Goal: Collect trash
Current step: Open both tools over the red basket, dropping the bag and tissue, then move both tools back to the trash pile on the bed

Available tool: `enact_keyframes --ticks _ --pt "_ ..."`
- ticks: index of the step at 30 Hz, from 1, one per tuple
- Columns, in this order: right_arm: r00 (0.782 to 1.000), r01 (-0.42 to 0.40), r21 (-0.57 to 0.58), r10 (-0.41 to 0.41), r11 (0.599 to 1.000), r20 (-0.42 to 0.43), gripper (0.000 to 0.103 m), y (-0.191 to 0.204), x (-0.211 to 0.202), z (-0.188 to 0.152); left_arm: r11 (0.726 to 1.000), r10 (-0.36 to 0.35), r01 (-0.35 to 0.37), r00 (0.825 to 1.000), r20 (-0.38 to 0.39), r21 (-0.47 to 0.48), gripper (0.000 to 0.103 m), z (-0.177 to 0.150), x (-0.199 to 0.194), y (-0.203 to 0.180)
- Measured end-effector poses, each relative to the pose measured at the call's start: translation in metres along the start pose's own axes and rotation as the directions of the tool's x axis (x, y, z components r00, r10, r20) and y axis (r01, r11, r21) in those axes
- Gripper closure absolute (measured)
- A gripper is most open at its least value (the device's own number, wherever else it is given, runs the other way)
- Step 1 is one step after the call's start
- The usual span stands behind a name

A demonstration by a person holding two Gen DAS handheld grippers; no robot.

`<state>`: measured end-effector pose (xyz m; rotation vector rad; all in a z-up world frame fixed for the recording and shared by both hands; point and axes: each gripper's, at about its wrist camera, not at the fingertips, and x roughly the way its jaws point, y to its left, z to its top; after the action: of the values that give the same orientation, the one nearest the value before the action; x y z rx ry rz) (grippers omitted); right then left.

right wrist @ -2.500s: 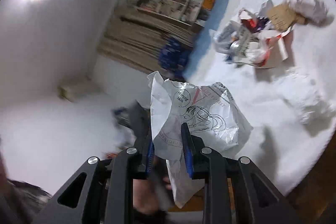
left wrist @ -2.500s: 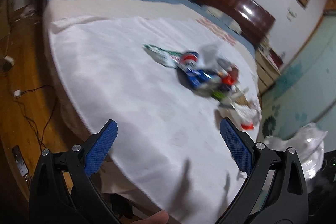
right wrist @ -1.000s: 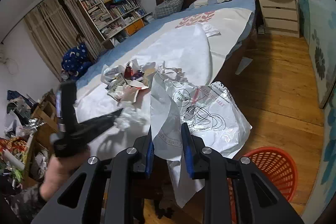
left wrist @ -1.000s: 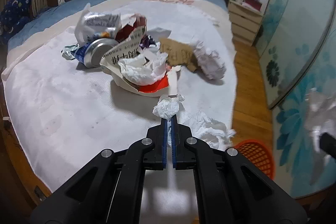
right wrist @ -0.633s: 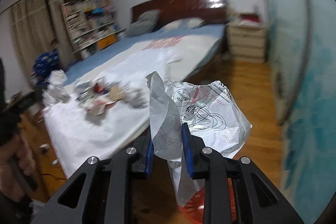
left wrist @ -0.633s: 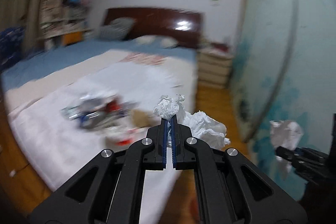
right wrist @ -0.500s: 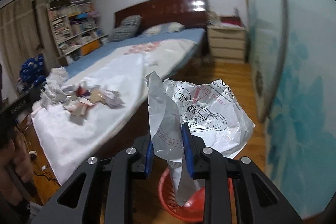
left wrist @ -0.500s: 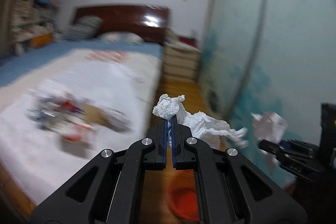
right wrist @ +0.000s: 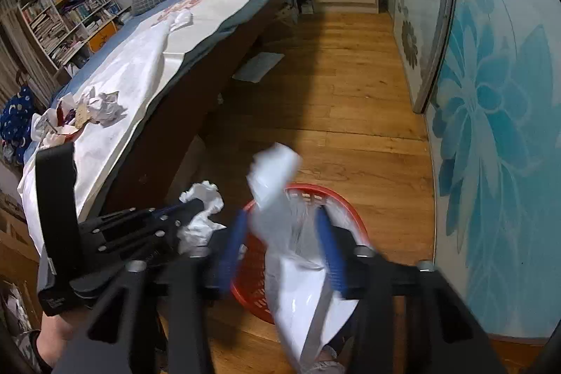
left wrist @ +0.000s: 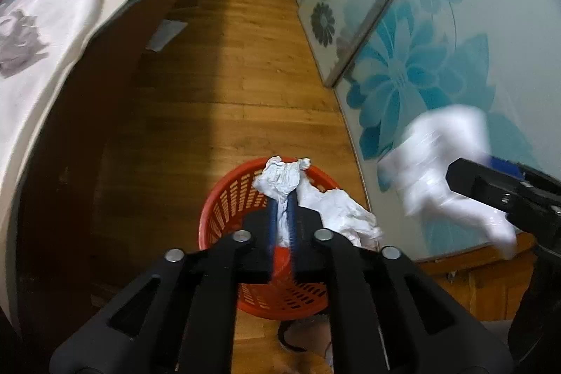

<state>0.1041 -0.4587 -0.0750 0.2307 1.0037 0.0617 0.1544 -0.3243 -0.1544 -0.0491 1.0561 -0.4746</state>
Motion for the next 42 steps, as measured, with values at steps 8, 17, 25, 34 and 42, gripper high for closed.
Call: enact_keyframes --ticks 8,17,25,34,42 --pt "1.000 0.004 0.006 -0.004 1.000 -0.009 0.032 -0.003 0.001 0.005 0.999 -0.007 0.009 0.999 0.043 -0.032 0.030 -0.002 -0.012 0.006" --pt "0.997 -0.056 -0.012 0.057 0.998 0.059 0.023 0.030 -0.013 0.004 0.997 0.048 -0.037 0.982 0.180 -0.065 0.030 -0.017 -0.082 0.023" --pt "0.973 -0.107 -0.169 0.138 0.980 0.183 0.019 0.124 -0.027 0.006 0.985 0.170 -0.140 0.900 0.401 -0.104 0.026 -0.042 -0.209 0.072" --pt "0.909 -0.200 -0.439 0.333 0.876 0.250 0.017 0.279 -0.026 0.007 0.922 0.361 -0.237 0.812 0.459 -0.307 0.021 -0.091 -0.300 0.184" --pt "0.878 -0.266 -0.589 0.444 0.763 0.177 0.018 0.406 0.011 0.027 0.892 0.398 -0.250 0.829 0.393 -0.377 0.021 -0.107 -0.306 0.246"
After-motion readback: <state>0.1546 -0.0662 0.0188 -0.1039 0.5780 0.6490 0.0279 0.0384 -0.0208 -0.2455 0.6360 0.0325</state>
